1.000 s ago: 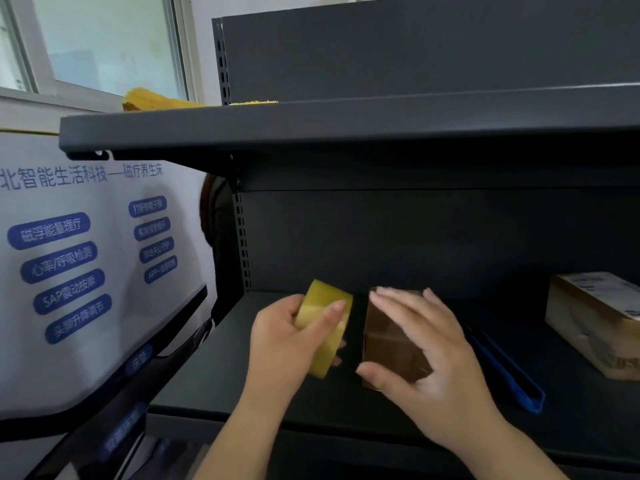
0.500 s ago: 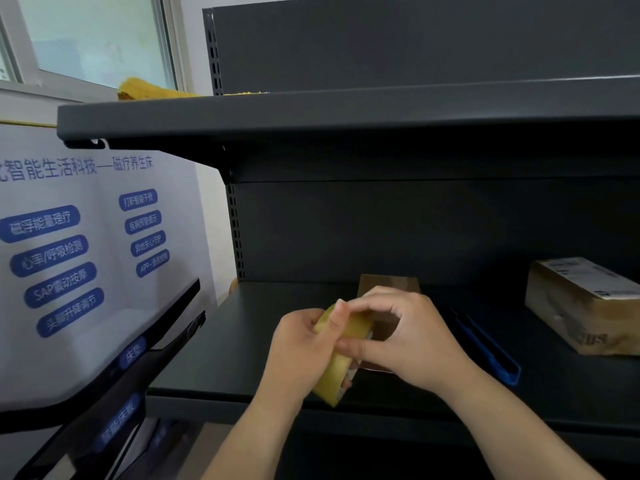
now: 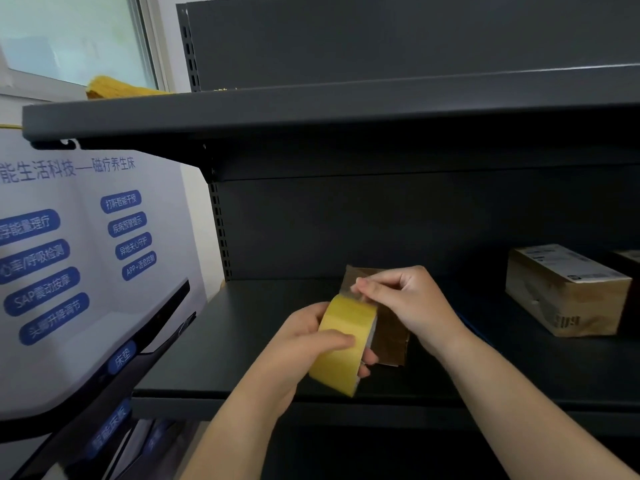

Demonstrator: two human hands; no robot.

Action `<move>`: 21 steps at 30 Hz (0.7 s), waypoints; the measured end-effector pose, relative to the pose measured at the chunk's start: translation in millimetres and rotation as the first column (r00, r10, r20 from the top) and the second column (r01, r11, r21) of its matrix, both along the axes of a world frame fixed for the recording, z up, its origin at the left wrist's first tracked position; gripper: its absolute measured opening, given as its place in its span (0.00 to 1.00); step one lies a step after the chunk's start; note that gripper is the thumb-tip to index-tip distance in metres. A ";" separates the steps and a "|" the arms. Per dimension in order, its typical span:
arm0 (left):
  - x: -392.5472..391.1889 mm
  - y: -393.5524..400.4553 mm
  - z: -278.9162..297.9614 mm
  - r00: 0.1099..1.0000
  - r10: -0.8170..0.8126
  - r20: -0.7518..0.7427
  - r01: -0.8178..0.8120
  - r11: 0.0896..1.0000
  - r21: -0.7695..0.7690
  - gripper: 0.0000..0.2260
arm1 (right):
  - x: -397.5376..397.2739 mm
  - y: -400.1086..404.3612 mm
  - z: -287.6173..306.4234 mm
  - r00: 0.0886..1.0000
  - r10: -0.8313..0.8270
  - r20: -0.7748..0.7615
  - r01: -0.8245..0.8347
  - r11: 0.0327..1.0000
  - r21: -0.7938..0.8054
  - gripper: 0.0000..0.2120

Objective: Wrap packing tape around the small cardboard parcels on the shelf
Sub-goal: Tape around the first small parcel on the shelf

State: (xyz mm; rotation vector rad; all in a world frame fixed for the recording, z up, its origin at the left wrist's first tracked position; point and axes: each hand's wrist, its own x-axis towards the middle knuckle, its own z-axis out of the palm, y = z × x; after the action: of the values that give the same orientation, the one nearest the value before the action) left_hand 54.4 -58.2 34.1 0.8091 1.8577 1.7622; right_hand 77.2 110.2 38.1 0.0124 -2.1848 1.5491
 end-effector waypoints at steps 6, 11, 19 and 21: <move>-2.0 4.8 -4.0 1.000 -0.025 -0.011 0.025 0.999 0.035 0.07 | -3.2 10.5 3.3 0.996 -0.018 0.083 0.017 1.000 0.021 0.03; -10.9 6.5 -4.7 0.999 0.017 -0.052 -0.018 0.999 -0.029 0.07 | -6.1 15.7 3.4 0.988 -0.043 0.146 0.040 0.999 0.023 0.01; -52.1 -21.9 12.6 0.969 0.060 -0.241 -0.085 0.992 -0.095 0.13 | -5.6 -19.1 -4.0 0.962 -0.269 -0.052 0.273 0.929 0.250 0.05; -57.0 -29.4 16.8 0.970 0.037 -0.242 -0.055 0.996 -0.068 0.16 | -7.1 -21.5 3.0 0.964 -0.252 -0.089 0.267 0.918 0.293 0.06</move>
State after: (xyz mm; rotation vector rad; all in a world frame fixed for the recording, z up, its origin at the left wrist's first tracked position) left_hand -2.5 -87.6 51.0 0.9950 2.0997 1.6731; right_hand 70.1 88.7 41.1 -0.1362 -2.2584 1.0499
